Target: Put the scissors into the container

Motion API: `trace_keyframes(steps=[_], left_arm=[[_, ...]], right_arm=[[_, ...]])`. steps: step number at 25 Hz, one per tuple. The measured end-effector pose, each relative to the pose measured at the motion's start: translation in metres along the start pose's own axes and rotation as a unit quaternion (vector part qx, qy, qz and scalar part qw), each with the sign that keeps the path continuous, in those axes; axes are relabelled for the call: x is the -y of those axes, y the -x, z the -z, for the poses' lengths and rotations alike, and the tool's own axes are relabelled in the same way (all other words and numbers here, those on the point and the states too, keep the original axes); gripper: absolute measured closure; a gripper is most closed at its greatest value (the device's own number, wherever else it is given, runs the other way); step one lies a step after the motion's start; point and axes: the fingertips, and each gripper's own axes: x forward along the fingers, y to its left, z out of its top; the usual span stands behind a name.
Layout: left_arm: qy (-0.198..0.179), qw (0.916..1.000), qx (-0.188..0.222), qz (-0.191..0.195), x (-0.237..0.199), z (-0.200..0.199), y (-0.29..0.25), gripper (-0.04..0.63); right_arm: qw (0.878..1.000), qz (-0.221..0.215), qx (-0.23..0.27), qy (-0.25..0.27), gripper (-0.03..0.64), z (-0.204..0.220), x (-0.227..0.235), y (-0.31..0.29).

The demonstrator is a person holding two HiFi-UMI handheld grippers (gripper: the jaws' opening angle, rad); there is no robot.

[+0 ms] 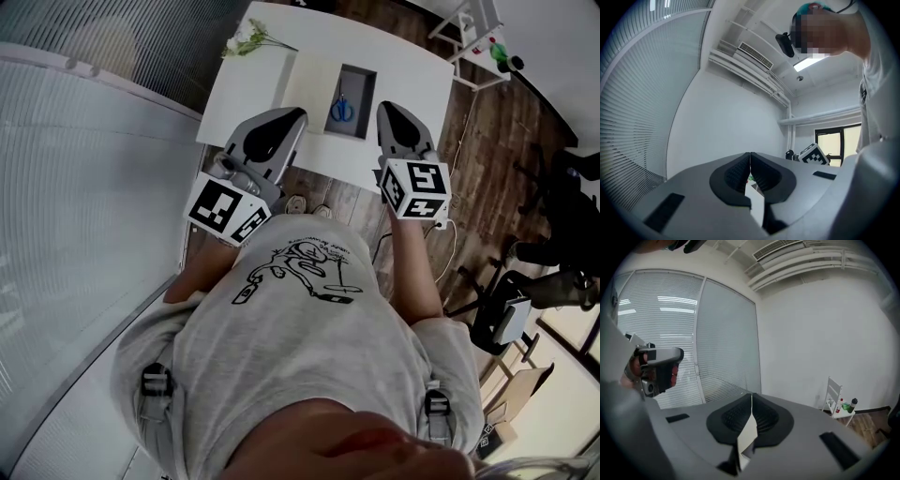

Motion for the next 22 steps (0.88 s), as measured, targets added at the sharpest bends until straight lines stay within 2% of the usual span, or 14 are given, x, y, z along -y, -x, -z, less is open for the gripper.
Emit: trace_keyframes(steps=[18,22], left_arm=[[0.000,1.0000,-0.001,0.006,0.003,-0.001,-0.003,0.574],[-0.011,0.9999,0.000,0.007,0.006,-0.003,-0.003,0.574]], right_arm=[[0.996,0.024,0.059,0.062,0.609,-0.058,-0.021,0.069],[0.995,0.023,0.067,0.066,0.611,-0.063,-0.027,0.081]])
